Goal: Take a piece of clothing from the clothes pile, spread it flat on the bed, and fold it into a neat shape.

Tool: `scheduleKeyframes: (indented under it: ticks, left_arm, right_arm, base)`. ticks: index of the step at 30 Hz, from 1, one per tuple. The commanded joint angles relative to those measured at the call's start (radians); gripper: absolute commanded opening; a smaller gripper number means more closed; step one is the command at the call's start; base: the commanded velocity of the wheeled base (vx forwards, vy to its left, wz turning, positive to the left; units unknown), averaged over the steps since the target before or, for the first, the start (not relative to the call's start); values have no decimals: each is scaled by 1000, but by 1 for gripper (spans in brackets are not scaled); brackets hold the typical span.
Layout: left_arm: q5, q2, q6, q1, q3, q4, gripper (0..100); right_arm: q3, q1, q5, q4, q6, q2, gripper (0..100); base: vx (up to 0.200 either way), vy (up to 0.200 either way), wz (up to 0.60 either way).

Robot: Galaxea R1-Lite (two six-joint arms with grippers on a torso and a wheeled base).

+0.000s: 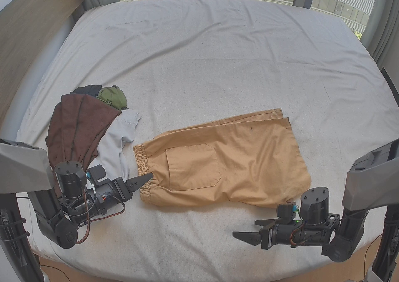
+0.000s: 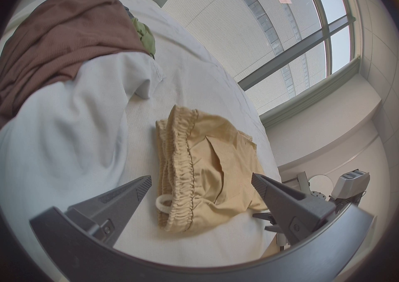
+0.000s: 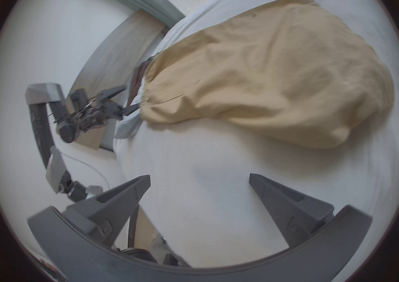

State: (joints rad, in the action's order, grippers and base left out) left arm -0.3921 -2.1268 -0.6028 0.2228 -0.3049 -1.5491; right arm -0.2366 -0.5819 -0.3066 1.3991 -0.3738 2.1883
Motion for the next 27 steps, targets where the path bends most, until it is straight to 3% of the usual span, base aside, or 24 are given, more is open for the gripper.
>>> scheduleKeyframes:
  ticks: [1, 8, 16, 24, 27]
  left_arm:
    - [1, -44, 1, 7, 3, 0, 100]
    - [7, -99, 8, 13, -3, 0, 100]
    - [6, -153, 34, 43, -7, -2, 100]
    - [16, -196, -5, 89, -56, -2, 100]
    - [58, -200, -71, 118, -109, -2, 100]
  right_arm:
    - [13, -84, -26, 44, -2, -27, 100]
    - [-24, -104, -48, 143, -8, -82, 100]
    - [-152, -42, -72, 141, -57, -156, 100]
    - [-167, -22, -71, 143, -57, -153, 100]
    - [-164, -16, -72, 143, -57, -156, 100]
  base:
    - [0, 0, 0]
    - [0, 0, 0]
    - [0, 0, 0]
    - [0, 0, 0]
    - [0, 0, 0]
